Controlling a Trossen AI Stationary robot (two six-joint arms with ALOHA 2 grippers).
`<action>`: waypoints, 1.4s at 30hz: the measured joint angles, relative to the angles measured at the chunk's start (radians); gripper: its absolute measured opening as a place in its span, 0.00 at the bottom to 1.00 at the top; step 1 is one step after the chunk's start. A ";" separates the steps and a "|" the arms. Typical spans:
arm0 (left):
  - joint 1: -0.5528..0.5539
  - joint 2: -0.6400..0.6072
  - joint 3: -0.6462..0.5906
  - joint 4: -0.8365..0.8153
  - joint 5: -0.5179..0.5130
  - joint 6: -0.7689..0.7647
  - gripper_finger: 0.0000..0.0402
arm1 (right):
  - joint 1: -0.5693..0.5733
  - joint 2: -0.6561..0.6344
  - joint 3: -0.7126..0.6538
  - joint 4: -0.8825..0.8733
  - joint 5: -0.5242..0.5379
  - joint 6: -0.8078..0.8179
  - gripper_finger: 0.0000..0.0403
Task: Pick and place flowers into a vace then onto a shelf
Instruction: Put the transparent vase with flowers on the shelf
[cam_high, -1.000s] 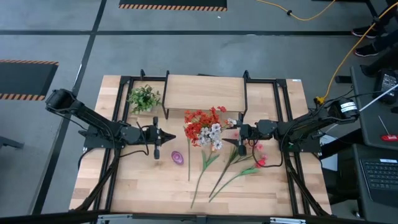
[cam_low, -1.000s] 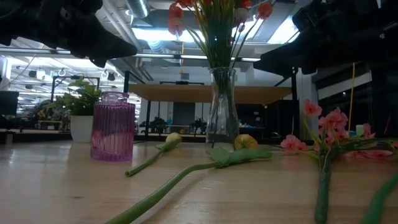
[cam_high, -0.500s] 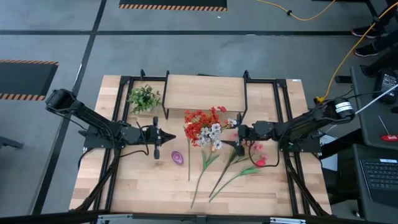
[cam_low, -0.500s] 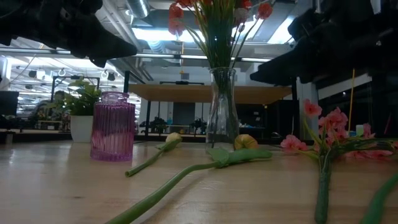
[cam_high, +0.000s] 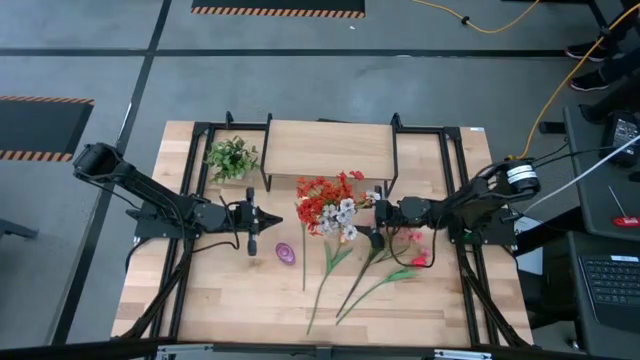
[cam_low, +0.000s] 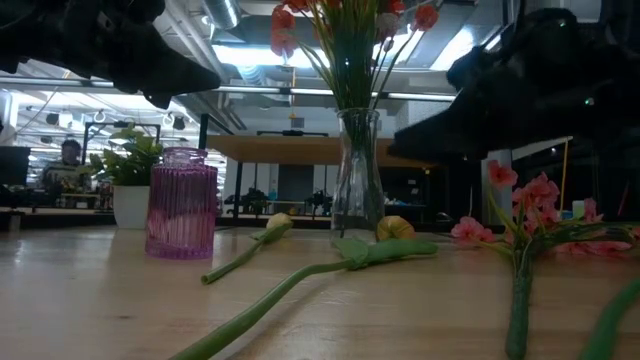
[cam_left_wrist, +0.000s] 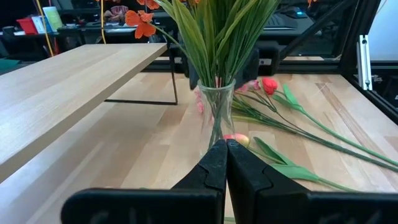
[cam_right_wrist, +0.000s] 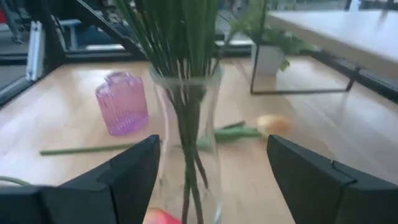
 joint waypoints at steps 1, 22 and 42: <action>0.000 0.000 0.000 0.000 0.000 0.000 0.01 | 0.000 0.020 0.011 0.008 -0.001 -0.003 0.74; 0.000 0.000 0.000 -0.009 0.000 0.000 0.01 | -0.005 0.223 0.214 0.073 -0.037 -0.087 0.74; 0.000 0.000 0.000 -0.011 0.000 0.000 0.01 | -0.022 0.214 0.213 0.087 -0.039 -0.092 0.44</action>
